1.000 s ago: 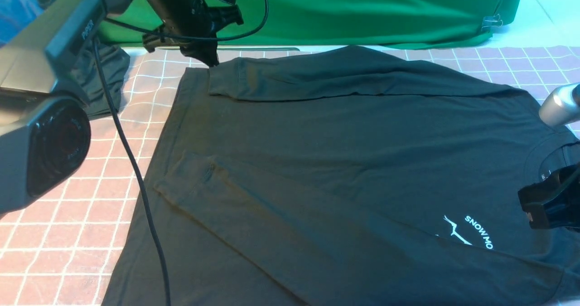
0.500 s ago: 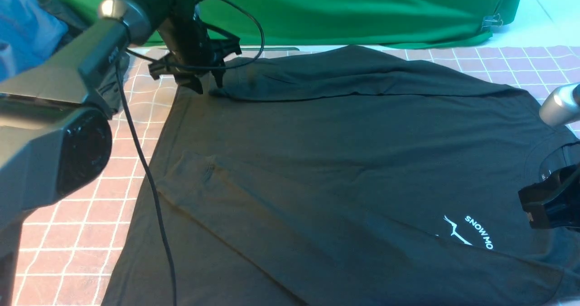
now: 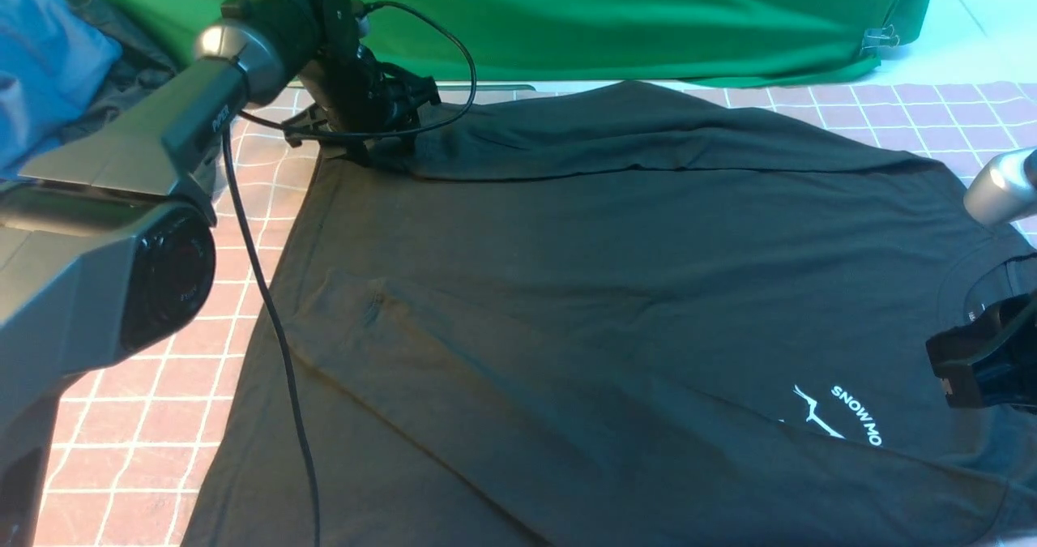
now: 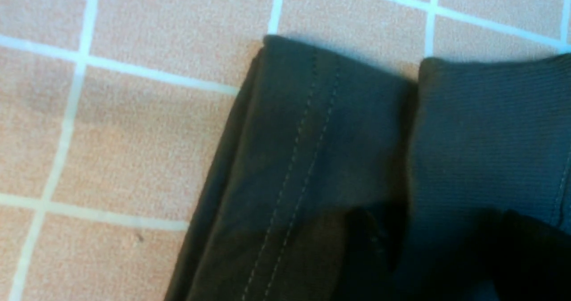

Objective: Fold a long-sleeved shirt over a pink coffee tablecloth.
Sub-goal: 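Fold the left side of the dark shirt inward over its body with the left gripper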

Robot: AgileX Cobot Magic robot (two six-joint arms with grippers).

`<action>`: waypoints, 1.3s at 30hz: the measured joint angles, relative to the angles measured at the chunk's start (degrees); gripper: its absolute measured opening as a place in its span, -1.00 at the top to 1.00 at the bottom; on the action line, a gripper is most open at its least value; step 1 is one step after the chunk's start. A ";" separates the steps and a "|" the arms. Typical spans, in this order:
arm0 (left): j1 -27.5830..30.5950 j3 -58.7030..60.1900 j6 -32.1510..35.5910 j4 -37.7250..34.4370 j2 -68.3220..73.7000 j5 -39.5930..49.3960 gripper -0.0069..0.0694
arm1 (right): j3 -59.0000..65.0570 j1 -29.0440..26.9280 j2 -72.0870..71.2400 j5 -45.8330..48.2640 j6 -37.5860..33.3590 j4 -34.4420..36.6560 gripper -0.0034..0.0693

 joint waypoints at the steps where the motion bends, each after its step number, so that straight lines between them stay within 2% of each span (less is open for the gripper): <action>1: 0.00 0.00 0.08 0.00 0.00 -0.07 -0.06 | 0.00 0.00 0.00 -0.14 0.00 0.00 0.71; 4: 0.07 0.00 1.36 -0.63 0.10 0.37 0.29 | 0.00 0.00 0.00 -0.26 0.00 0.00 0.71; 5: 0.13 0.00 2.63 -1.49 0.10 0.87 0.48 | 0.00 0.00 0.00 -0.31 0.00 0.00 0.71; 6: 0.19 0.00 2.83 -1.68 0.10 1.04 0.50 | 0.00 0.00 0.00 -0.31 0.00 0.00 0.71; 7: 0.20 0.00 3.98 -2.07 0.10 1.31 0.65 | 0.00 0.00 0.00 -0.31 0.00 0.00 0.71; 9: 0.25 0.00 4.36 -2.24 0.10 1.30 0.74 | 0.00 0.00 0.00 -0.31 0.00 0.00 0.71; 17: 0.29 0.04 4.42 -2.49 -2.50 4.05 0.74 | 0.00 0.00 0.00 -0.20 0.00 0.00 0.71; 28: -0.16 0.04 7.41 -3.58 -6.75 13.89 0.74 | 0.00 0.00 0.00 -0.20 -0.37 0.00 0.71; 32: -0.23 0.13 7.41 -4.03 -7.54 14.33 0.74 | 0.00 0.00 0.00 -0.20 -0.41 0.00 0.71; 39: -0.27 9.56 7.41 -4.04 -15.14 14.24 0.74 | 0.00 0.00 0.00 -1.54 -0.41 0.00 0.71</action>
